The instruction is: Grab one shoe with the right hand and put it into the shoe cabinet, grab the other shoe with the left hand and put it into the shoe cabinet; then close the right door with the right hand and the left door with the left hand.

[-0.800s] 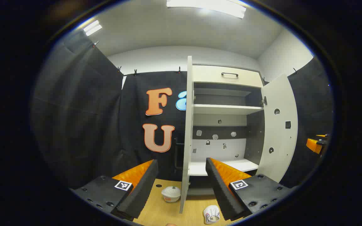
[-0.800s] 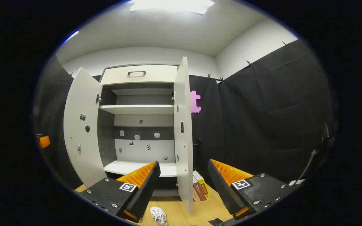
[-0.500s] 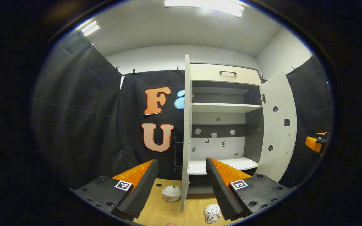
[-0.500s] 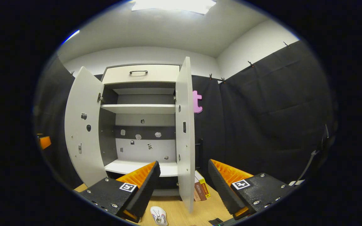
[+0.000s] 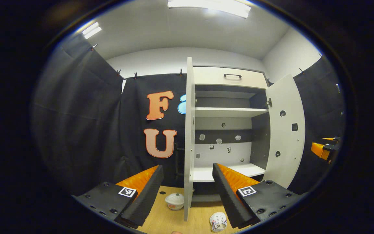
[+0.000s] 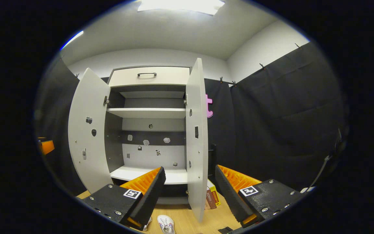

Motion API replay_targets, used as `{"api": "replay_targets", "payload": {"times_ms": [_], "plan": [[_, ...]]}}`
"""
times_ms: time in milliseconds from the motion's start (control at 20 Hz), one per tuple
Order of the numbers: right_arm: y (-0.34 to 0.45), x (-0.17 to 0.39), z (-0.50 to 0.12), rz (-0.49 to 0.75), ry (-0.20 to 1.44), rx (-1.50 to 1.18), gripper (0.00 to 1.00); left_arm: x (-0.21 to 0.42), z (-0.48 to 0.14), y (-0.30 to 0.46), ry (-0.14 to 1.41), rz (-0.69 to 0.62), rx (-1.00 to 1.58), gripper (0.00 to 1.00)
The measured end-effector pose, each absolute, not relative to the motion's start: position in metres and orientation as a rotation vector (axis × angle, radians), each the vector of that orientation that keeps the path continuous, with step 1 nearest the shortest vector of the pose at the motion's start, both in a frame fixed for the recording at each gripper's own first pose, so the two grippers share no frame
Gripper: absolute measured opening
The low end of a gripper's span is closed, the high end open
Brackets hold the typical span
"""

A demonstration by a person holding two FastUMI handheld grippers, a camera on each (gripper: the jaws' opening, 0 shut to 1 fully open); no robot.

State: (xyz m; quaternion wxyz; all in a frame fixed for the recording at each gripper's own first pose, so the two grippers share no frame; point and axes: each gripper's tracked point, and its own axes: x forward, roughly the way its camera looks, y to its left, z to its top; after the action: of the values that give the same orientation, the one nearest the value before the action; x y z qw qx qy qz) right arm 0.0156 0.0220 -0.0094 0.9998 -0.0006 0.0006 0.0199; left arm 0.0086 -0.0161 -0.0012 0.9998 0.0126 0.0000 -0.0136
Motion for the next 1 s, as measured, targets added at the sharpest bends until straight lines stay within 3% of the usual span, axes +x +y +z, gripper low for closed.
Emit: {"api": "replay_targets", "payload": {"times_ms": [450,1000], "plan": [[0.084,0.050,-0.086,0.198,0.052,0.043,0.94,0.029,-0.009,-0.047,0.015,-0.010,0.034,0.97],[0.123,0.074,-0.337,0.314,0.364,-0.092,0.95,0.040,-0.028,-0.076,0.041,0.035,0.075,0.98]]}}
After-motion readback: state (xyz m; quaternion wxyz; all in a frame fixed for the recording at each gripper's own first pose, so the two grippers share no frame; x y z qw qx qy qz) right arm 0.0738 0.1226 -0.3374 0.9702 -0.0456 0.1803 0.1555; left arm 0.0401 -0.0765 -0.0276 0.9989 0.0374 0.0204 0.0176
